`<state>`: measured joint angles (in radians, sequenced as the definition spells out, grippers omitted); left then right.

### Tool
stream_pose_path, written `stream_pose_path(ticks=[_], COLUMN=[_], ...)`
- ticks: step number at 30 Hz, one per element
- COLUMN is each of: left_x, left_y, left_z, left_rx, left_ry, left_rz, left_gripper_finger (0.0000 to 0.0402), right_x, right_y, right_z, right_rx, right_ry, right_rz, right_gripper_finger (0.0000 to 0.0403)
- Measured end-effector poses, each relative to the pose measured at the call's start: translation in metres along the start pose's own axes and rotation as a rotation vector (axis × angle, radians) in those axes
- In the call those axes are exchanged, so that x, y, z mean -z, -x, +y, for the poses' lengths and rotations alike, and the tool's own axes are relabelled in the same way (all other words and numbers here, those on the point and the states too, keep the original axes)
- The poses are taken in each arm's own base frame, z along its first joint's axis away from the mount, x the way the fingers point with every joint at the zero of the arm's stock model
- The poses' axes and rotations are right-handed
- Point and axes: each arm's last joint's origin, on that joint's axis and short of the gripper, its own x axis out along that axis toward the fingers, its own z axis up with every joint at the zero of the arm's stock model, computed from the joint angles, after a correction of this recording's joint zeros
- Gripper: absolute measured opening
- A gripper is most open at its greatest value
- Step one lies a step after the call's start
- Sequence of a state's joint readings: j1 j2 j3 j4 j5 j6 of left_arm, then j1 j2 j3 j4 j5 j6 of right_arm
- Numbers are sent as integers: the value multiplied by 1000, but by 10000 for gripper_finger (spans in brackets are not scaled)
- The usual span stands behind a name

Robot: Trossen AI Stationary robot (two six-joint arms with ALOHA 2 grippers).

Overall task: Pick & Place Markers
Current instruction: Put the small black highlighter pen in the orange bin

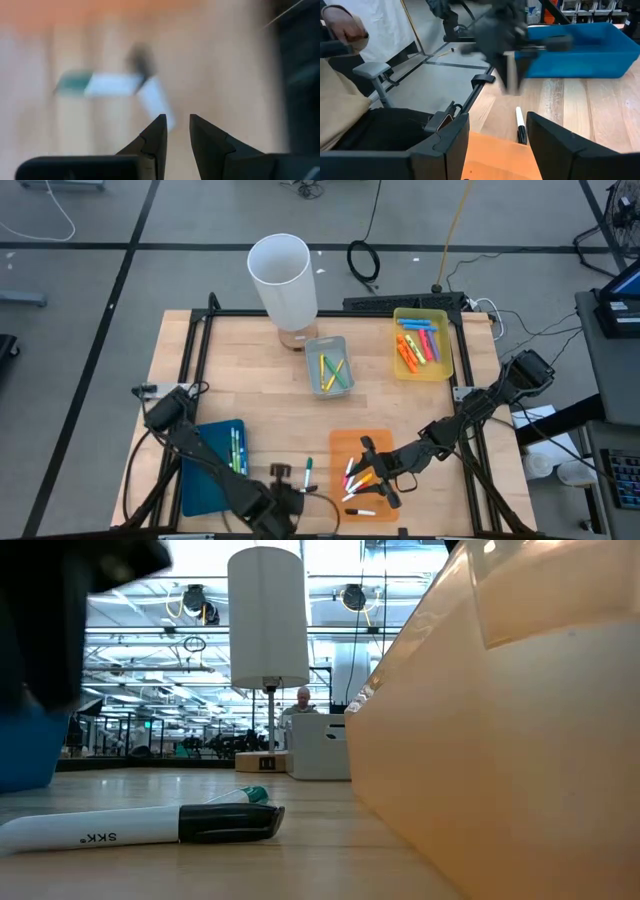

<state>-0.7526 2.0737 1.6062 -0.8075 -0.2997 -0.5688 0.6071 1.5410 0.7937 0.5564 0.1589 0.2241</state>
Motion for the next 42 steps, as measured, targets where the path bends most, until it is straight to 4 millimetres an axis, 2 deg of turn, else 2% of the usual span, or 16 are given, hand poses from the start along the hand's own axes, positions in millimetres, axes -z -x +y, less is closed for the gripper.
stream_pose_path(ticks=[3, 6, 10, 16, 20, 25, 30, 37, 42], left_x=[3, -2, -1, 12, 12, 12, 15, 7, -2], left_y=[-9, -10, -15, -33, -43, -45, -41, -36, -30], left_z=[7, 12, 15, 24, 29, 27, 29, 24, 21], left_rx=[-87, -32, -15, -43, -19, 2, 26, 148, 166], left_ry=[70, 157, 186, 263, 328, 331, 314, 430, 511], left_rz=[105, 109, 148, 172, 138, 126, 197, 227, 204], left_gripper_finger=[88, 88, 88, 88, 88, 88, 88, 88, 88], right_x=[1, 1, 1, 1, 1, 1, 1, 1, 1], right_y=[0, 0, 0, 0, 0, 0, 0, 0, 0], right_z=[0, 0, 0, 0, 0, 0, 0, 0, 0], right_rx=[1, -1, -1, -1, -2, -2, -1, -1, -2], right_ry=[-11, -23, -22, -21, -21, -21, -21, -21, -21], right_rz=[5, 8, 9, 10, 8, 8, 8, 8, 8], right_gripper_finger=[187, 187, 187, 187, 187, 187, 187, 187, 187])
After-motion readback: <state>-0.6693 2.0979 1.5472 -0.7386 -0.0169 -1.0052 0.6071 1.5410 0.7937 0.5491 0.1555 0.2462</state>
